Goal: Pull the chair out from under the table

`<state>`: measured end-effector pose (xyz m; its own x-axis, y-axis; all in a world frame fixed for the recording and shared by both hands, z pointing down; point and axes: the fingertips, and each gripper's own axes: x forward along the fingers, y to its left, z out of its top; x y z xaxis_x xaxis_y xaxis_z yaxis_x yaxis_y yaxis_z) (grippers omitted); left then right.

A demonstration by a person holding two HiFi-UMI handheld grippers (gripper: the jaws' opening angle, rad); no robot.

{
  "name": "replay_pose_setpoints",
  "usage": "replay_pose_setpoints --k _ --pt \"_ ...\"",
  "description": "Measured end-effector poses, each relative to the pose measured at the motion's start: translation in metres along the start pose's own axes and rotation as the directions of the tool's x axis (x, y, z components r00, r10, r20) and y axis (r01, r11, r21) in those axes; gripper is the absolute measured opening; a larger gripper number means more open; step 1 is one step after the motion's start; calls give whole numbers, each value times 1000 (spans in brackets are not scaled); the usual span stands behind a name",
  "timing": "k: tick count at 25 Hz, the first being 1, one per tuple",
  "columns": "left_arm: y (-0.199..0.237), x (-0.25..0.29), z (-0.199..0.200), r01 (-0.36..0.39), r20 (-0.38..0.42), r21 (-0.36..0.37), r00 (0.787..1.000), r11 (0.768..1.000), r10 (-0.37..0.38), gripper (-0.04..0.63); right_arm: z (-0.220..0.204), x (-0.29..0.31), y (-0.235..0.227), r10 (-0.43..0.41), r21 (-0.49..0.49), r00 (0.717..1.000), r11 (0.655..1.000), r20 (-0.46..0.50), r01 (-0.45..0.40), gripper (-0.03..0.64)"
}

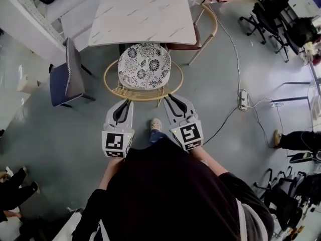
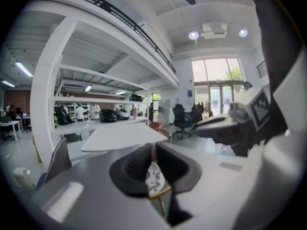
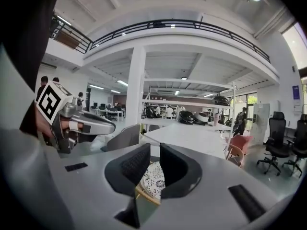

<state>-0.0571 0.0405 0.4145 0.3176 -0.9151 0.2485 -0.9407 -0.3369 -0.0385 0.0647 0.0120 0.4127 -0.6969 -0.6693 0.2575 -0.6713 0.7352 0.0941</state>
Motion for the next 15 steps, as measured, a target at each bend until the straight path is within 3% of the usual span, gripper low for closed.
replay_pose_setpoints --k 5,8,11,15 --pt "19 31 -25 -3 -102 0 995 1000 3 91 -27 32 -15 90 -61 991 994 -101 -96 26" --pt "25 47 -43 47 -170 16 985 999 -44 111 -42 45 -21 146 -65 977 985 -154 -157 53" --pt "22 61 -64 159 -252 37 957 987 -145 150 -60 55 -25 190 -61 958 976 -213 -207 119" --pt "24 73 -87 272 -351 91 909 958 -225 189 -83 68 -25 230 -77 930 962 -288 -261 138"
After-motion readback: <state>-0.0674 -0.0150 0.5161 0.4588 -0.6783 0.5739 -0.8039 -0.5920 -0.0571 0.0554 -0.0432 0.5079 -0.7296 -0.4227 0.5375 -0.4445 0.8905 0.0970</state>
